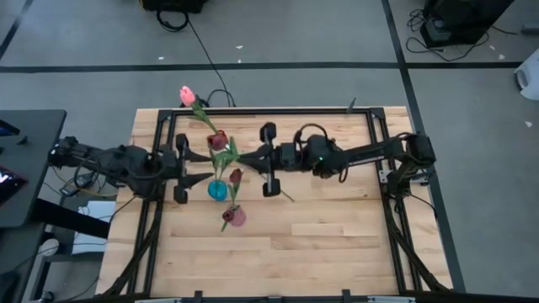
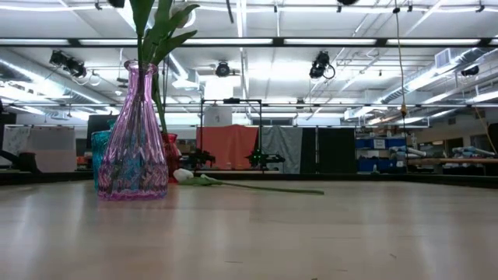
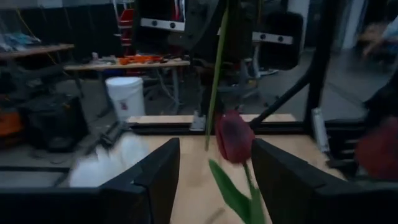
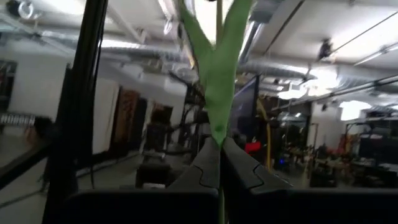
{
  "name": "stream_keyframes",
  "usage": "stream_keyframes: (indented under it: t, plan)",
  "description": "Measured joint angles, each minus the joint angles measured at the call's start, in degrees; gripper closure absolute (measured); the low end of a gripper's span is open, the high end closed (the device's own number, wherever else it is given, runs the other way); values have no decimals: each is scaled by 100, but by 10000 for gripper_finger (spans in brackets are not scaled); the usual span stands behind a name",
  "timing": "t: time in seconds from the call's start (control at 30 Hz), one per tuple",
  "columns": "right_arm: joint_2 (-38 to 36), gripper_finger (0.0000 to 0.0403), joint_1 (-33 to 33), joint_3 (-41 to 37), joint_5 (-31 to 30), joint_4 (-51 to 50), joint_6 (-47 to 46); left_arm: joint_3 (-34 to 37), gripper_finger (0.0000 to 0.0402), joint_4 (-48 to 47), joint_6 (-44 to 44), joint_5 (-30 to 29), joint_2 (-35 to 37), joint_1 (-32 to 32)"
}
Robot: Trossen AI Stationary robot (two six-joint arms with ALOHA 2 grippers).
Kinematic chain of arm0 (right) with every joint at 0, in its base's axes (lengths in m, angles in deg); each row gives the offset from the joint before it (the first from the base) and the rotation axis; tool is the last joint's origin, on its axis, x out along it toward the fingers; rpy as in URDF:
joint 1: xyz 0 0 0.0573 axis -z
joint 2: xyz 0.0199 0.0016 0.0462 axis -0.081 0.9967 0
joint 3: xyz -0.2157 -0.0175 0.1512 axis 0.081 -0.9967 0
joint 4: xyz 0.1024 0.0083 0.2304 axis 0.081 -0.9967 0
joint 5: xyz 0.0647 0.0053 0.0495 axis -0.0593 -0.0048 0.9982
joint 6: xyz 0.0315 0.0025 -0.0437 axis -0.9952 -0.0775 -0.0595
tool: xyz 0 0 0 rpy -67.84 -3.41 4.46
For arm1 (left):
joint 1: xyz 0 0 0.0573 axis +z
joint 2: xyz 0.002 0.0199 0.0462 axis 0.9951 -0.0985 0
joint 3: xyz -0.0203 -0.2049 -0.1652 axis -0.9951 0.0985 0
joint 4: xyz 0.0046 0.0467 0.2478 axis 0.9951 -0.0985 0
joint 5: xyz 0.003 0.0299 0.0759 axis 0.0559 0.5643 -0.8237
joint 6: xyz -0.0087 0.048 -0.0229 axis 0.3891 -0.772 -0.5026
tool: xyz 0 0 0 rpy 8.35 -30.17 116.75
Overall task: Sort flowers into vase by color
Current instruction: Put the red tulip into the pink vase
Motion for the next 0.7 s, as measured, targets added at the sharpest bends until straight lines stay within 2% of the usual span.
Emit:
stream_keyframes:
  t: [0.13, 0.27, 0.6, 0.7]
  plan:
    - [63, 394, 99, 739, 349, -1043, 2, -631, 199, -101, -421, -121, -643, 0]
    - [47, 394, 162, 1347, 450, -1875, 25, -1263, 199, -252, -706, -124, -1011, 0]
    - [55, 394, 214, 1657, 498, -2204, 137, -2242, 199, -233, -1301, -98, -1727, 283]
    - [56, 394, 237, 1657, 497, -2202, 225, -2373, 200, -169, -1387, 100, -1953, 472]
